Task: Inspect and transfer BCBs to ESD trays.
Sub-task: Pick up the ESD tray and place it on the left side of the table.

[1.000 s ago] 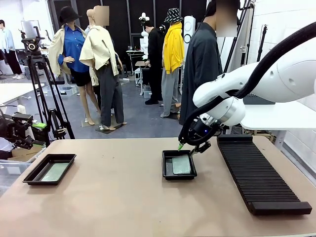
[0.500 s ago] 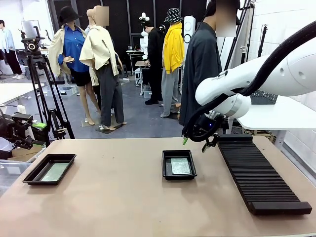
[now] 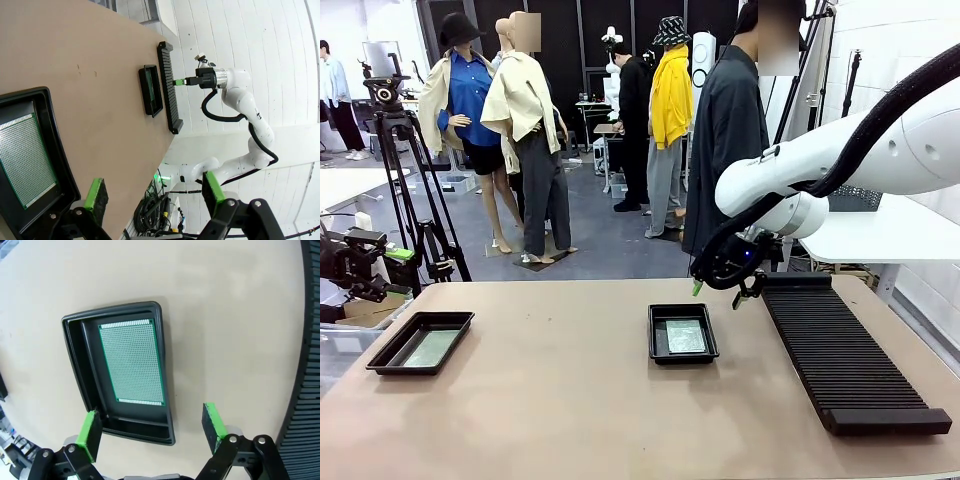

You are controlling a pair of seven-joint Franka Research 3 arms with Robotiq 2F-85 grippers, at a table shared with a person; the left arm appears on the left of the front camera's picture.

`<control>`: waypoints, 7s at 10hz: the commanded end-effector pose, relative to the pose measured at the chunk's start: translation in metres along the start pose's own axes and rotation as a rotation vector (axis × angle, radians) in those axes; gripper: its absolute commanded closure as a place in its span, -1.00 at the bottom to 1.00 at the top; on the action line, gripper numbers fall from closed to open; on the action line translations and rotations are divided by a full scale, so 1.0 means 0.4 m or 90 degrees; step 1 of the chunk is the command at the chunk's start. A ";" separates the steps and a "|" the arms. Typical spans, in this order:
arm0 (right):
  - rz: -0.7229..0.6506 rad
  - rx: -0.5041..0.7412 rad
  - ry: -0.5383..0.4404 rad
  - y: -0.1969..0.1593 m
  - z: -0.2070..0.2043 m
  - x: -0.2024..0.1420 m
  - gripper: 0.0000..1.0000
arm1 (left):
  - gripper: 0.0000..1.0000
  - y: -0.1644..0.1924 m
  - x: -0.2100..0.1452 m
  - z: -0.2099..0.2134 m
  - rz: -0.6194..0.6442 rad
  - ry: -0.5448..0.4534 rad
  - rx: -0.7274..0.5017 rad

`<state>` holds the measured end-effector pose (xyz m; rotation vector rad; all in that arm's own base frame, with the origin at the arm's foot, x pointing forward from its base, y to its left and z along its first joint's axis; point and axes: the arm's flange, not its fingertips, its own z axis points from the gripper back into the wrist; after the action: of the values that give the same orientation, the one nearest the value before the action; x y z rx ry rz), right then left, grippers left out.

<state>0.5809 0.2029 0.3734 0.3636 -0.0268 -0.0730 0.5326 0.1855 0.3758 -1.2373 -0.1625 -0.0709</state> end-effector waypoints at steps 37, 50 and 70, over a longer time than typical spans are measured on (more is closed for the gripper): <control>0.000 0.536 0.088 -0.784 0.341 -0.049 -1.00 | -1.00 -0.398 0.101 -0.478 -0.025 0.094 0.202; 0.000 0.536 0.088 -0.784 0.341 -0.049 -1.00 | -1.00 -0.441 0.015 -1.092 -0.066 0.123 0.468; 0.000 0.536 0.088 -0.784 0.341 -0.049 -1.00 | 0.30 -0.298 0.052 -1.386 -0.044 0.116 0.507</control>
<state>0.5375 -0.1395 0.3877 1.2208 0.0867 -0.0174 0.5801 -0.3795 0.3087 -0.4310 -0.0685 -0.1319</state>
